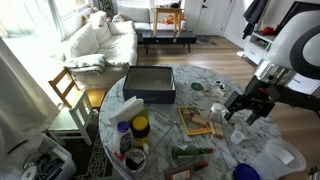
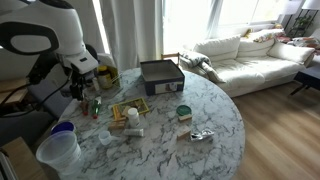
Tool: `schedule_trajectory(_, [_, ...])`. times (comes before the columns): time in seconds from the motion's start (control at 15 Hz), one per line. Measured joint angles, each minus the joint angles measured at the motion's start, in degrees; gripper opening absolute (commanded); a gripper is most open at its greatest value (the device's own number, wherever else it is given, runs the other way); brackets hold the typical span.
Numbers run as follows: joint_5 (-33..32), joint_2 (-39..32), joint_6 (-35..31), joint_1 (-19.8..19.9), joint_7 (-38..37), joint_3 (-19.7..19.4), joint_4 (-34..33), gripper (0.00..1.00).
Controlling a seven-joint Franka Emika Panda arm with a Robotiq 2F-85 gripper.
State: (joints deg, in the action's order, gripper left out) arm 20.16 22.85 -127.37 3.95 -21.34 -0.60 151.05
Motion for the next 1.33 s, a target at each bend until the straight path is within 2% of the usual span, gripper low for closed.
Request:
schedule_trajectory(0.4, [0.0, -0.1, 0.0, 0.0, -0.3, 0.1, 0.0, 1.0])
schedule_trajectory(0.53, [0.0, -0.8, 0.3, 0.0, -3.9, 0.6, 0.1, 1.0])
schedule_trajectory(1.0, [1.5, -8.0, -0.1, -0.3, -23.4, 4.0, 1.2, 1.0])
schedule_trajectory(1.33, [7.2, -12.9, -5.3, -1.8, -28.5, 4.1, 2.3, 1.0])
